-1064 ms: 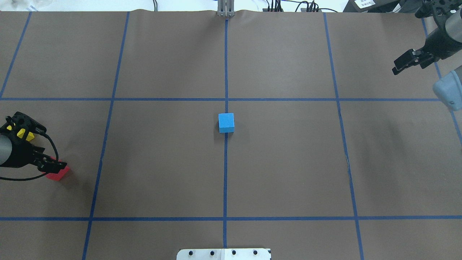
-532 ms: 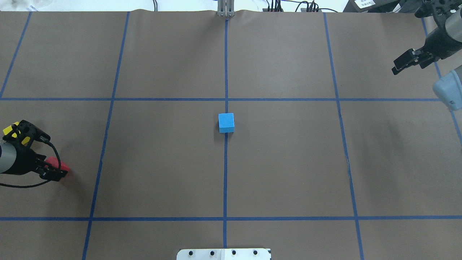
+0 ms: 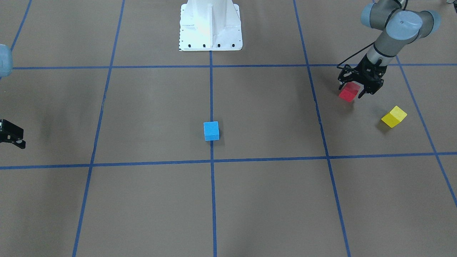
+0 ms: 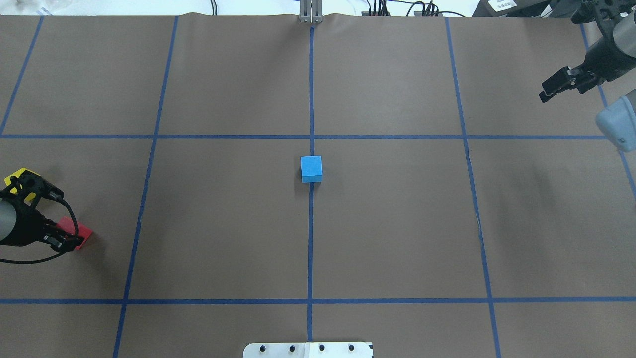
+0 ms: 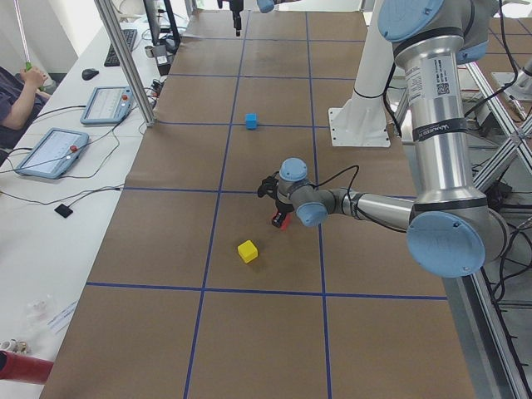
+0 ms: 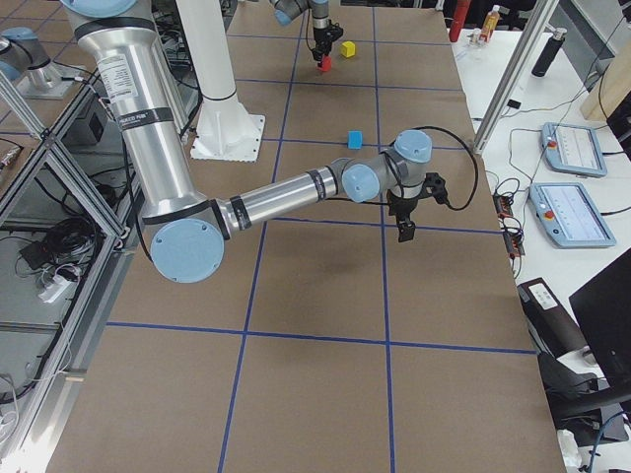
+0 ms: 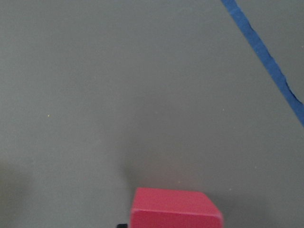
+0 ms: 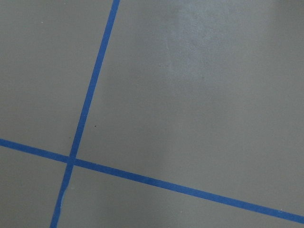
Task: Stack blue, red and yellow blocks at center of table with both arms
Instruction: 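Lower the left gripper onto the red cube and grasp it while the right arm withdraws, then carry the red cube with the left gripper above the blue cube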
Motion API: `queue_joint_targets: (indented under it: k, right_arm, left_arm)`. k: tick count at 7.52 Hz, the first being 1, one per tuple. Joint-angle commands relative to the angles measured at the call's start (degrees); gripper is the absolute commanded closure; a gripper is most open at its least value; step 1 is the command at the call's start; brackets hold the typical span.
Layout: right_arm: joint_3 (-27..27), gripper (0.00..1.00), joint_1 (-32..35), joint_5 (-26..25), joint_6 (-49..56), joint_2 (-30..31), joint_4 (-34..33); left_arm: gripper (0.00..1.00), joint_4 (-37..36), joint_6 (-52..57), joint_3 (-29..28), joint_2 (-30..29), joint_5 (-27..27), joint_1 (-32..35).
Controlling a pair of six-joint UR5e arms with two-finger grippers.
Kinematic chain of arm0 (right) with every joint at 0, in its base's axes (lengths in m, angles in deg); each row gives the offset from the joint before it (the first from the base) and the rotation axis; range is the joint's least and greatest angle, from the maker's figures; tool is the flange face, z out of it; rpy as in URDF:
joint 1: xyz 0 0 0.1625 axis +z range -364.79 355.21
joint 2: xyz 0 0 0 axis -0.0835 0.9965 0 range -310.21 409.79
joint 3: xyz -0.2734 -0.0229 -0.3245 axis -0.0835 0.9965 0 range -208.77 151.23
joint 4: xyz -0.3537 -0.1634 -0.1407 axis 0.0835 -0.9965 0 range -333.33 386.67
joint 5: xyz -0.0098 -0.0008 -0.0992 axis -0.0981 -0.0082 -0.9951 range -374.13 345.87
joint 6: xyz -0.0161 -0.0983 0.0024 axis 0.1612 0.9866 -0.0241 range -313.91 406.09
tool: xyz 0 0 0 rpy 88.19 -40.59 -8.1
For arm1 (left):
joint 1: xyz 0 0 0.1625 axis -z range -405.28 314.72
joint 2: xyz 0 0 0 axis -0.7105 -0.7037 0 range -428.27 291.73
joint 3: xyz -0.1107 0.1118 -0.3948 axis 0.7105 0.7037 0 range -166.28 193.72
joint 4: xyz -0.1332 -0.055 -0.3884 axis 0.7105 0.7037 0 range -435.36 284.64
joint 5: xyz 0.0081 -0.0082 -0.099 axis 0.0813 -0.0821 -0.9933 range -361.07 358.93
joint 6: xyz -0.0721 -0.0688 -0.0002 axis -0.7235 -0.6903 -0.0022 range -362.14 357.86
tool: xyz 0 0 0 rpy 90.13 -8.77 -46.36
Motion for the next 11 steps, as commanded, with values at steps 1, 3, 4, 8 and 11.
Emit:
queue_joint_targets:
  k: [1,3,4,8,11]
  right_arm:
    - [0.0,0.0,0.4,0.2,0.0,0.2,0.1]
    - [0.0,0.0,3.2,3.2,2.3,1.7,0.3]
    - [0.3,0.0,5.3,3.3,6.2,3.1,0.0]
    - [0.6,0.0,15.4,6.6,14.4,12.6,0.5]
    - [0.3,0.0,18.2,7.1,17.9,16.7,0.6]
  left_arm:
    - [1.0,-3.7,-5.8,4.9,0.2,-3.8,0.3]
    - [1.0,-23.2,-7.1,16.7,-4.4,-4.7,0.2]
    - [1.0,-35.2,-9.8,17.6,-14.8,-4.7,0.1]
    - [1.0,-61.0,-21.6,4.3,-51.4,-4.5,-1.3]
    - [1.0,-58.6,-25.4,-12.0,-64.2,-4.3,-2.2]
